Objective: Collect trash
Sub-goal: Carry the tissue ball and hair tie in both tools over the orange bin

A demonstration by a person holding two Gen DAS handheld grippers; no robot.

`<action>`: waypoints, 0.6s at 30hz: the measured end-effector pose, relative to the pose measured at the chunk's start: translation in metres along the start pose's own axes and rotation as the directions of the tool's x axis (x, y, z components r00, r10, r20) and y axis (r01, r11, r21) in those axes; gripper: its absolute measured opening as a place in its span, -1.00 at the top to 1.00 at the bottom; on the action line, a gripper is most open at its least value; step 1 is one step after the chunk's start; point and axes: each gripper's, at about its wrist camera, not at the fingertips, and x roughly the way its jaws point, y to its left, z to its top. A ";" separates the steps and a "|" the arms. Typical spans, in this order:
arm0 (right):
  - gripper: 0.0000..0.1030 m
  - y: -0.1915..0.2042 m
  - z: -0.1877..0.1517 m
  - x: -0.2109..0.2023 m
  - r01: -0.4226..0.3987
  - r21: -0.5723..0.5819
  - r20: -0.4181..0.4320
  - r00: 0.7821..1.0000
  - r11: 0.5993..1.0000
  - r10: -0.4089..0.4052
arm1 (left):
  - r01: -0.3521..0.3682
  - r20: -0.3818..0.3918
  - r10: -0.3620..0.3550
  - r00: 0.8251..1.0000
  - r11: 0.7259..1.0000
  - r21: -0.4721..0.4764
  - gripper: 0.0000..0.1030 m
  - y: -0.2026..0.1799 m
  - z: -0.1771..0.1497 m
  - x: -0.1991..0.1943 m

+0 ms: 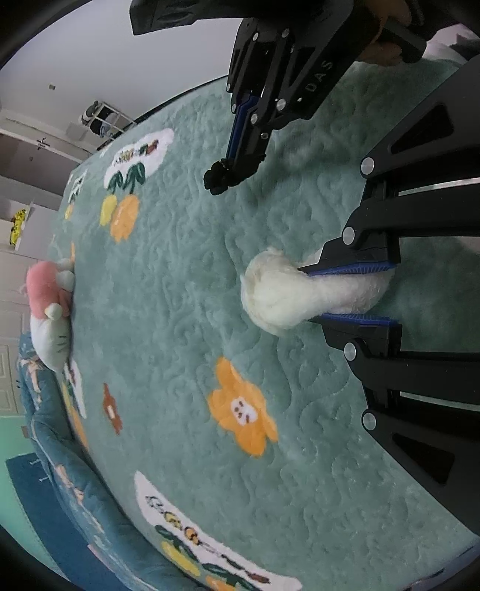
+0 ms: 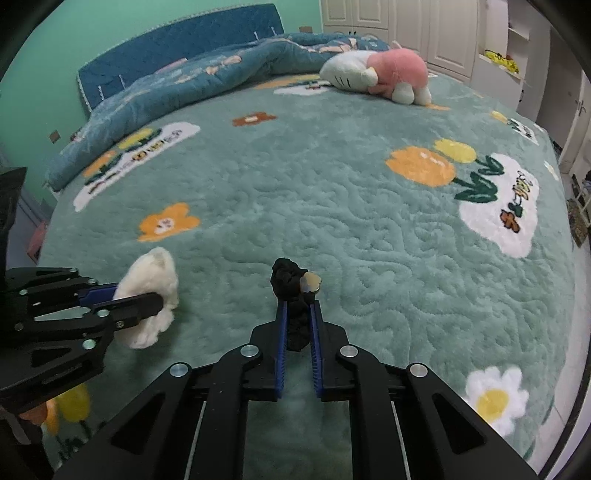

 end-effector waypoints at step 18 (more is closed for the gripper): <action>0.77 0.010 -0.092 -0.228 -0.008 0.126 0.200 0.980 0.992 -0.017 | 0.059 0.141 -0.084 0.986 0.983 0.172 0.63 -0.124 -0.041 -0.137</action>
